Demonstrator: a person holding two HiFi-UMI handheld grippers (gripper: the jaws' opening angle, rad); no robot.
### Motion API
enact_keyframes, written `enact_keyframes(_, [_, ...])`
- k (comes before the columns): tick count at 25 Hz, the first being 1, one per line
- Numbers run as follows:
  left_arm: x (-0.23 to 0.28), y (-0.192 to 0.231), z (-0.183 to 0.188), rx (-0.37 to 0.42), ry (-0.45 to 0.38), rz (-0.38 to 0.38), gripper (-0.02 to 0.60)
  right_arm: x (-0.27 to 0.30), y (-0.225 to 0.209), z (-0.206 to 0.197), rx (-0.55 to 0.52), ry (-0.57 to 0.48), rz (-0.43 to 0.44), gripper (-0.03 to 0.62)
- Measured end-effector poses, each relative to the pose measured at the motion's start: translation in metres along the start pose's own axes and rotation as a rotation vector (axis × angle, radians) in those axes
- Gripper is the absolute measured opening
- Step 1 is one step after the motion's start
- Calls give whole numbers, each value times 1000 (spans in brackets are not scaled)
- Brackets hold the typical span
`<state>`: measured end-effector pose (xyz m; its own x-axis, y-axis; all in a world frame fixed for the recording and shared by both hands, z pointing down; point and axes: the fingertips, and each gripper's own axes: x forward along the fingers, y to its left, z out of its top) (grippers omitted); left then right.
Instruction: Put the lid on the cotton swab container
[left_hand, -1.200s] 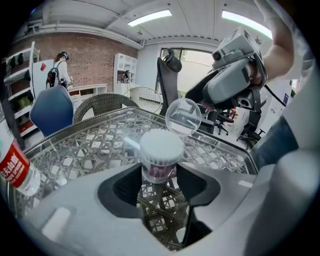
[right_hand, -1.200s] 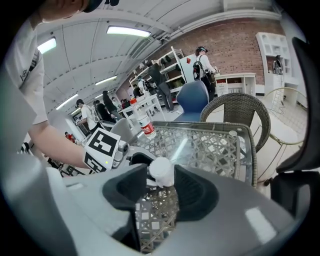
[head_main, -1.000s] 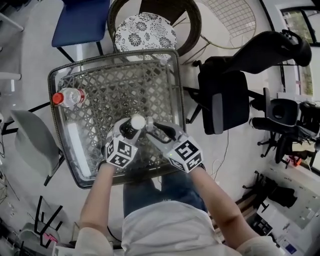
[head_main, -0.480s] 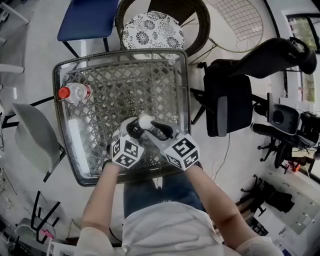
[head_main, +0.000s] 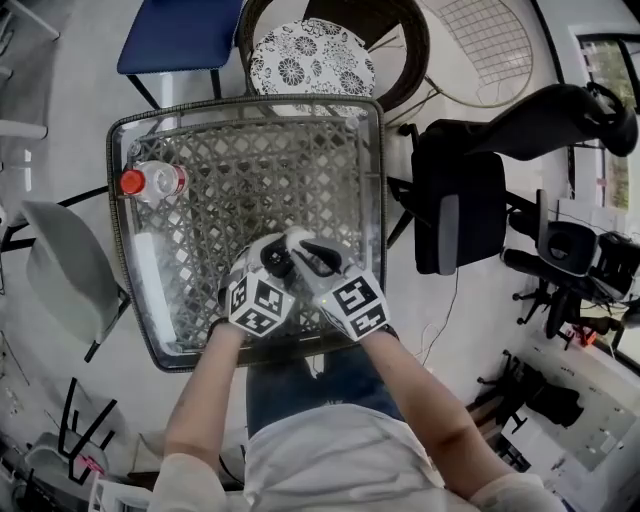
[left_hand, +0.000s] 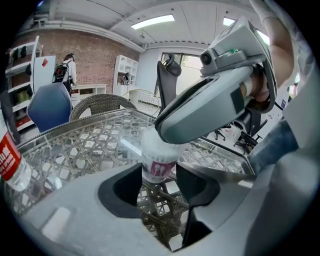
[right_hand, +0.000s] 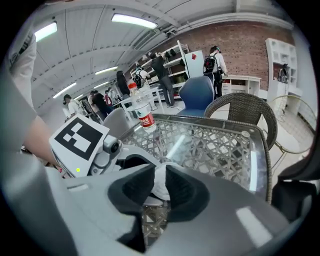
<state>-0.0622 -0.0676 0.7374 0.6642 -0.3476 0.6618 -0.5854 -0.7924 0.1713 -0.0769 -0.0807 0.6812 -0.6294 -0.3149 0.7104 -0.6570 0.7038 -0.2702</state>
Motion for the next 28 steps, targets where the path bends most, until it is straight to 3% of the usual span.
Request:
enact_keyframes(8, [0, 0, 0, 11, 3, -10, 218, 5, -3, -1, -118, 54, -133, 6])
enact_keyframes(17, [4, 2, -3, -7, 15, -5, 218, 1, -6, -1, -67, 16, -36, 6])
enact_keyframes(28, [-8, 2, 3, 2, 61, 25, 230, -29, -21, 6, -11, -11, -52, 6])
